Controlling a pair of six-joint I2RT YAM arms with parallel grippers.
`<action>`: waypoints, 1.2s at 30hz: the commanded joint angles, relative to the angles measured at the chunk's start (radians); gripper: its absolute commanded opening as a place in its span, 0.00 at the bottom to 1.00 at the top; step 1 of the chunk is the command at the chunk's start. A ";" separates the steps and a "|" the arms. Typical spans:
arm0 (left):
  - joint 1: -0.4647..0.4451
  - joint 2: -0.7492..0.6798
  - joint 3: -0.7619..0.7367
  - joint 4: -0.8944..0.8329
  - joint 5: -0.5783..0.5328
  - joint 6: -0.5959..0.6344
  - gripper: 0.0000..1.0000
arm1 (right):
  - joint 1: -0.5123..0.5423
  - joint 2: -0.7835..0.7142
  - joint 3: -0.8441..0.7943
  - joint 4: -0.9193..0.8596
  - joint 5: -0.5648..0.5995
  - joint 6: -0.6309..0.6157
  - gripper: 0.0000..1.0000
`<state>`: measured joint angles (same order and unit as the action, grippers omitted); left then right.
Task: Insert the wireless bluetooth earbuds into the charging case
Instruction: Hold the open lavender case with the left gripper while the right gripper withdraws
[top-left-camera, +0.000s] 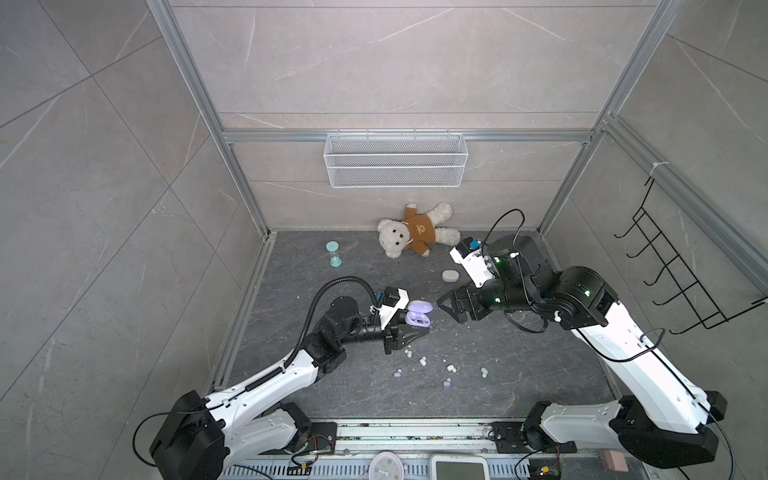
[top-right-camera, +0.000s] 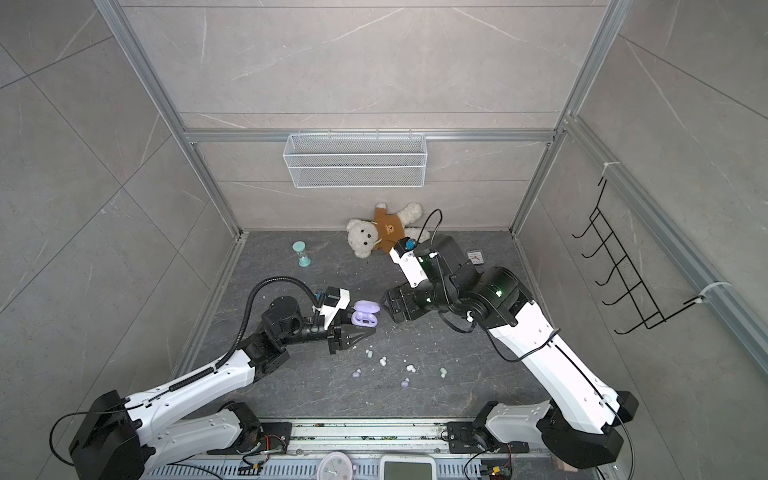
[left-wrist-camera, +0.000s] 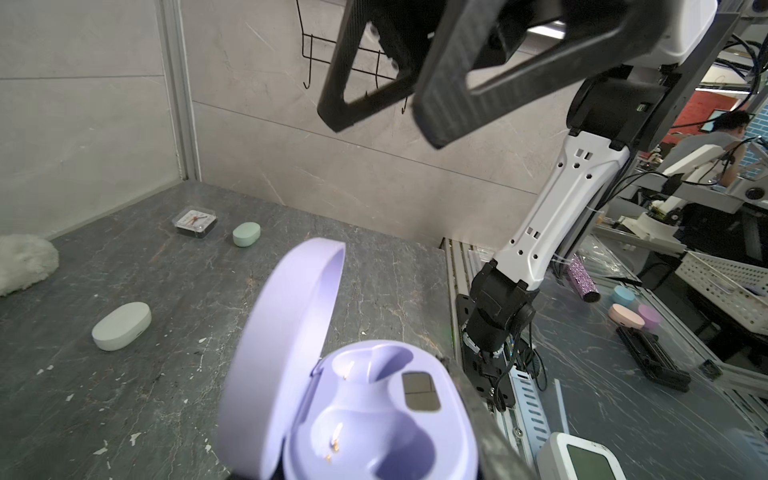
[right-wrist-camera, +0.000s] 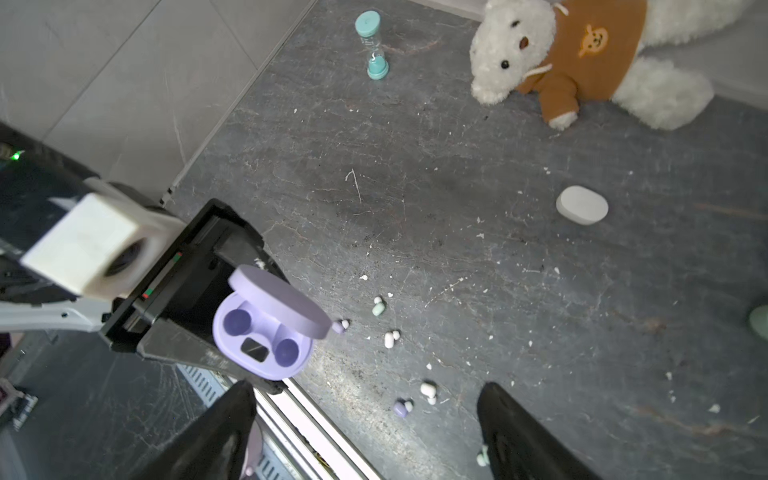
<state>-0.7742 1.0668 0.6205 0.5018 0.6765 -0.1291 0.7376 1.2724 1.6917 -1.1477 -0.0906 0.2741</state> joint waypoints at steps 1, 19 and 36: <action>0.004 -0.064 -0.016 0.042 -0.046 -0.021 0.17 | -0.067 -0.067 -0.099 -0.026 -0.050 0.175 0.87; 0.003 -0.276 -0.085 -0.114 -0.112 -0.029 0.17 | 0.037 -0.192 -0.959 0.488 -0.164 0.712 0.80; 0.003 -0.320 -0.103 -0.148 -0.135 -0.034 0.17 | 0.120 -0.007 -1.128 0.742 -0.176 0.828 0.78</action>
<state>-0.7734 0.7643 0.5190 0.3210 0.5507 -0.1364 0.8501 1.2469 0.5819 -0.4572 -0.2611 1.0611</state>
